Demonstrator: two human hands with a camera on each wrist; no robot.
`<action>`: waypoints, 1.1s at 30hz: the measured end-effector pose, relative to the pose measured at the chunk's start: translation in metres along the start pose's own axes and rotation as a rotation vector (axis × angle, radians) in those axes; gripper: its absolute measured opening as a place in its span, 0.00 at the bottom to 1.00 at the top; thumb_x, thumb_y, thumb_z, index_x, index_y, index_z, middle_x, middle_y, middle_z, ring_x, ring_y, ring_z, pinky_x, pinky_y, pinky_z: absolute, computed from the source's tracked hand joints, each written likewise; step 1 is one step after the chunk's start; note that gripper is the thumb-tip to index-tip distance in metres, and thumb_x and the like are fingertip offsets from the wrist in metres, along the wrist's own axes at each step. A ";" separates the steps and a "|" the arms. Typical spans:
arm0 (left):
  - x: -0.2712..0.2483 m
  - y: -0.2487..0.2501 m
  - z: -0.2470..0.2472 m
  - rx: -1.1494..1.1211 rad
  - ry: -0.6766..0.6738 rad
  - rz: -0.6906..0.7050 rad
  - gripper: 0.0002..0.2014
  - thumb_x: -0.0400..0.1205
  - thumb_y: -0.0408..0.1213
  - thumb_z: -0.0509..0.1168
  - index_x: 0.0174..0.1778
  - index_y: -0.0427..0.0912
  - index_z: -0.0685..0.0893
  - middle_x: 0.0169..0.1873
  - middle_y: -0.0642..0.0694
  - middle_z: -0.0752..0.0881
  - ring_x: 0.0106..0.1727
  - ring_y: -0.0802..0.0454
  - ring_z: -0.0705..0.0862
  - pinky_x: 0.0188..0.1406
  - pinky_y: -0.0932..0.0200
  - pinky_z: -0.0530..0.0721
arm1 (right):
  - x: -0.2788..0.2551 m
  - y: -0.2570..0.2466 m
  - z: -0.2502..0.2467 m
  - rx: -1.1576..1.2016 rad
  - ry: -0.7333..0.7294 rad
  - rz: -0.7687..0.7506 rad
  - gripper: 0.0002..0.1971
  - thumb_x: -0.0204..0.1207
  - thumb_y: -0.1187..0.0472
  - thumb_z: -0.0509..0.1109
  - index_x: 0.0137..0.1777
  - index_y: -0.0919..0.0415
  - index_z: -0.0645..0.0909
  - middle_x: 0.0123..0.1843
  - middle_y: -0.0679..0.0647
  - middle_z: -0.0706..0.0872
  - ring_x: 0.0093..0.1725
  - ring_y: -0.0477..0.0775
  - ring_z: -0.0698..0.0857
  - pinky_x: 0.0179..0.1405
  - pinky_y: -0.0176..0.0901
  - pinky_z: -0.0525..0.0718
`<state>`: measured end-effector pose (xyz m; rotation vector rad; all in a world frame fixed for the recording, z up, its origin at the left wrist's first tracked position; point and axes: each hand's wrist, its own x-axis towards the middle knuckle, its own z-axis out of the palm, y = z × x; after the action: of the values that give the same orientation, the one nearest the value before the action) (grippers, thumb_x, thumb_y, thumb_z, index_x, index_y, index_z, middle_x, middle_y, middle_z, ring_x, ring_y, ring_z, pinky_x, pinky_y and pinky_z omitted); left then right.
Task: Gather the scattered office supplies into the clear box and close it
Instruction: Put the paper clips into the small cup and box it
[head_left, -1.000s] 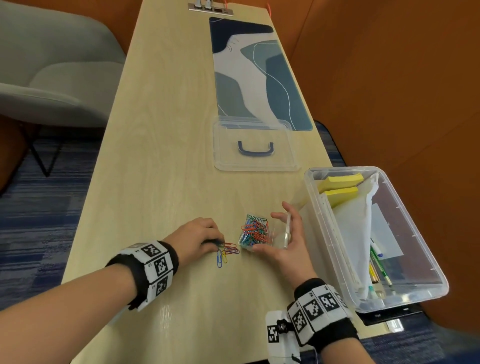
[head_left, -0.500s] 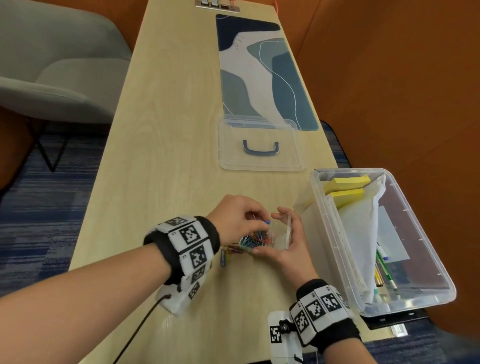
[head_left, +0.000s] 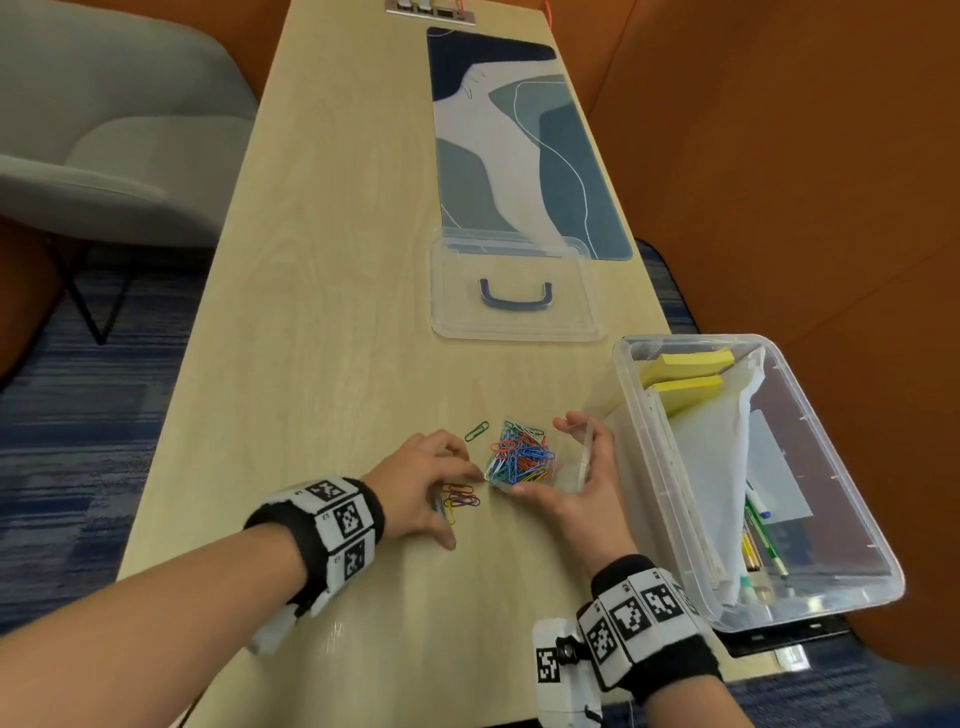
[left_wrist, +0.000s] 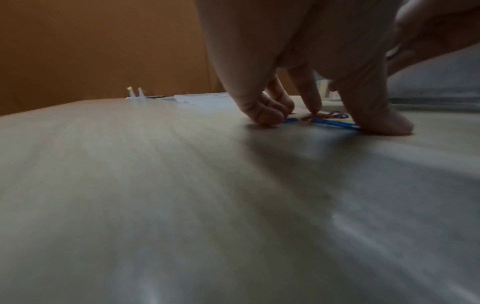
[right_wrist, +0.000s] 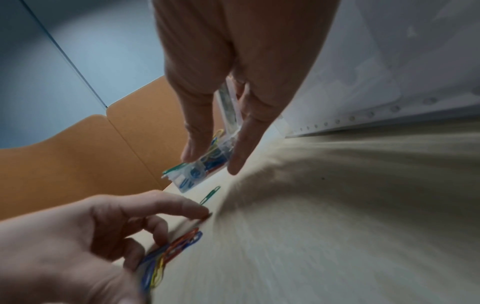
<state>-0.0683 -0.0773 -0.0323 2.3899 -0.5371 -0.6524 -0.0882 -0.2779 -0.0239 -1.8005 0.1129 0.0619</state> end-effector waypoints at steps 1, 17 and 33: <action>0.003 0.000 0.002 -0.042 0.028 0.007 0.29 0.62 0.41 0.80 0.61 0.50 0.84 0.58 0.53 0.72 0.54 0.60 0.68 0.57 0.71 0.66 | 0.000 0.000 0.000 0.004 0.000 -0.001 0.40 0.47 0.65 0.81 0.58 0.41 0.68 0.59 0.40 0.77 0.57 0.22 0.75 0.55 0.16 0.72; 0.033 0.000 -0.014 0.274 -0.101 0.103 0.31 0.76 0.43 0.69 0.76 0.50 0.68 0.80 0.53 0.63 0.80 0.48 0.58 0.79 0.54 0.60 | -0.003 -0.002 -0.003 0.014 -0.009 -0.014 0.49 0.50 0.70 0.83 0.70 0.47 0.63 0.59 0.47 0.76 0.51 0.18 0.77 0.46 0.13 0.74; -0.017 -0.030 -0.018 0.195 -0.038 0.246 0.22 0.80 0.46 0.61 0.70 0.46 0.78 0.63 0.49 0.82 0.64 0.53 0.77 0.63 0.73 0.69 | -0.002 -0.002 -0.005 -0.048 0.005 0.016 0.50 0.49 0.65 0.84 0.70 0.42 0.63 0.61 0.41 0.78 0.57 0.19 0.74 0.55 0.13 0.68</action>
<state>-0.0648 -0.0384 -0.0331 2.4381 -0.9316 -0.5577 -0.0896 -0.2818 -0.0208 -1.8480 0.1305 0.0715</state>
